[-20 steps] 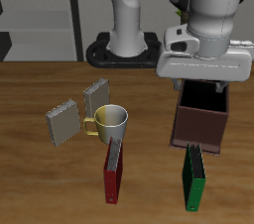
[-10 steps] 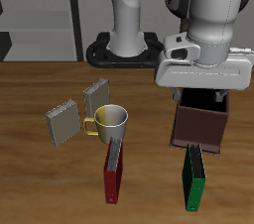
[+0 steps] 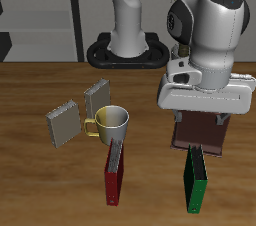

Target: Place the green book into the left desk caddy's back compartment

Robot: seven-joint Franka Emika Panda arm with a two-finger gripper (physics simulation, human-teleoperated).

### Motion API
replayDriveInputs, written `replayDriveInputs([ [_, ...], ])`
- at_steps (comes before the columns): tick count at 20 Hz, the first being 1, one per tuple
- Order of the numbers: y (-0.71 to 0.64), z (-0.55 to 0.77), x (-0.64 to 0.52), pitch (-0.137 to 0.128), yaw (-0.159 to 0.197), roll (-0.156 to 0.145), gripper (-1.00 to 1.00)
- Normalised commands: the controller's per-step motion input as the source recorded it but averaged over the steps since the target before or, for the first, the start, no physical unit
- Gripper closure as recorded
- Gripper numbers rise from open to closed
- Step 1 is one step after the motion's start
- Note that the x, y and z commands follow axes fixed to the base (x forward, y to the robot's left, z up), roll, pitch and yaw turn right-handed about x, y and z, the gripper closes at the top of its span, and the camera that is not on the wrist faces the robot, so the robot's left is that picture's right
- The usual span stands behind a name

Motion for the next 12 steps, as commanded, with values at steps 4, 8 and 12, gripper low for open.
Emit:
replayDriveInputs([
  [4, 0.03, -0.34, 0.13, 0.014, -0.024, 0.004, -1.0],
  [8, -0.06, -0.3, 0.11, 0.029, -0.037, -0.032, -1.0],
  [12, -0.02, -0.31, 0.11, 0.033, -0.013, -0.004, -1.0],
])
